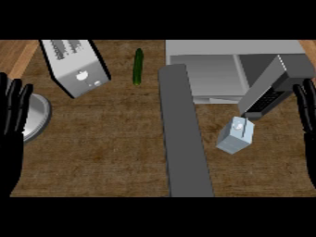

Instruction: Pick up the milk, place it into the microwave and close the microwave

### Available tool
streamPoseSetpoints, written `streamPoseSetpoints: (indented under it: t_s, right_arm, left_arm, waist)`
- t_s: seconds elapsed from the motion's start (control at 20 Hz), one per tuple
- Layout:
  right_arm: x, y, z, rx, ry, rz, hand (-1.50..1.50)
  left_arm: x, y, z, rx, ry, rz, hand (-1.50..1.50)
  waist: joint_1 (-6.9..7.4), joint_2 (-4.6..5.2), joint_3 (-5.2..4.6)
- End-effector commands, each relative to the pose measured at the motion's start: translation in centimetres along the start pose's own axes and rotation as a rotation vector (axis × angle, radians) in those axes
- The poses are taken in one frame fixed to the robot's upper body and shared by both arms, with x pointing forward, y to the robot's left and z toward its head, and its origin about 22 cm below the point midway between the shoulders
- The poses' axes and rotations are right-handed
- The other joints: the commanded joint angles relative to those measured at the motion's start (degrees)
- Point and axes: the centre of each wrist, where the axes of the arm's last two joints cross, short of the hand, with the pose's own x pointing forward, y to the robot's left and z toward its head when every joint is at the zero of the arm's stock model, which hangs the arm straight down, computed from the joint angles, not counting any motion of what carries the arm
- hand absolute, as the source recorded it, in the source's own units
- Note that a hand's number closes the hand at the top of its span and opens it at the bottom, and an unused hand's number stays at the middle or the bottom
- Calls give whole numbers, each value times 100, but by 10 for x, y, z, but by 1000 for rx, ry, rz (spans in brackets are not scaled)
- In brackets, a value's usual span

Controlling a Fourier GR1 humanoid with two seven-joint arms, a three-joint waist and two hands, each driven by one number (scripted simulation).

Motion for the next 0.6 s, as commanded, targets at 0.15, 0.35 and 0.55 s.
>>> streamPoseSetpoints:
  t_s: [0.15,0.35,0.55]
  right_arm:
    - [3,13,-41,46,-1,-6,-150]
    - [2,17,-36,37,84,-192,-150]
    - [-13,18,-57,2,113,-152,-150]
  left_arm:
    - [4,-3,-21,-54,9,-31,-150]
    - [-26,-3,5,31,157,51,-150]
    - [-21,0,20,25,171,69,-150]
  waist:
    - [96,110,-40]
    - [94,101,-40]
    - [111,106,-40]
